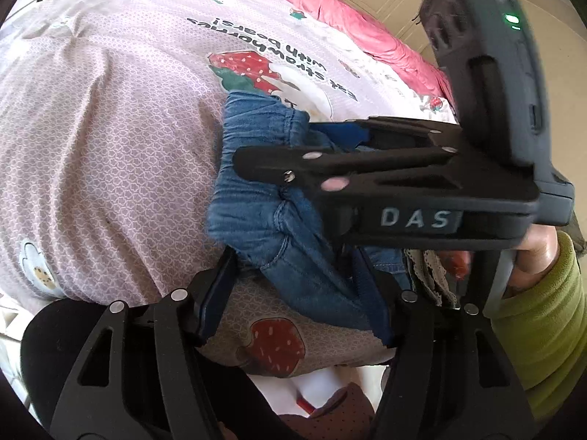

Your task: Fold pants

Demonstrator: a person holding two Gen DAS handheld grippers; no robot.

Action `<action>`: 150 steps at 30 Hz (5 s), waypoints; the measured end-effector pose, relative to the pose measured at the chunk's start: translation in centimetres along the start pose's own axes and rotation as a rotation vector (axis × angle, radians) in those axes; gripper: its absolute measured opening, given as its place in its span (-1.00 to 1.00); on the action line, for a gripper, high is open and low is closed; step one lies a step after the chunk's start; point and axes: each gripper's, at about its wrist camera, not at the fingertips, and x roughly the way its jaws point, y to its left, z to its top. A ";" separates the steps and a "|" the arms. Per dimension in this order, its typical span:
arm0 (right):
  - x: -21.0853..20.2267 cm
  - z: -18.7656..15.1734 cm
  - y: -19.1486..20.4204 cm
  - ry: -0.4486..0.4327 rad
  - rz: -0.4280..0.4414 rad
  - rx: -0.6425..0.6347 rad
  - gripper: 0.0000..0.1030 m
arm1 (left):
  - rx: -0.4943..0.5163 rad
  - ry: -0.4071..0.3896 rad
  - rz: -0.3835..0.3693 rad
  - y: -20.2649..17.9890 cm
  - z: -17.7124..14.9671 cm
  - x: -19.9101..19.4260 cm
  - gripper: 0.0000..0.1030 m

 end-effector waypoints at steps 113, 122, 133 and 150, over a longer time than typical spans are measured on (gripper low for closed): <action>-11.2 -16.9 4.2 -0.141 -0.287 -0.340 -0.46 | 0.260 0.130 -0.016 -12.0 6.4 10.2 0.06; -11.8 -19.4 4.4 -0.106 -0.173 -0.359 -0.87 | 0.271 0.121 -0.015 -12.2 6.2 10.5 0.22; -10.5 -21.3 1.4 -0.167 -0.080 -0.147 -0.86 | 0.310 0.079 0.053 -13.3 5.7 10.1 0.27; -12.2 -21.3 2.2 -0.195 -0.053 -0.080 -0.43 | 0.349 0.045 0.079 -14.3 5.1 8.5 0.36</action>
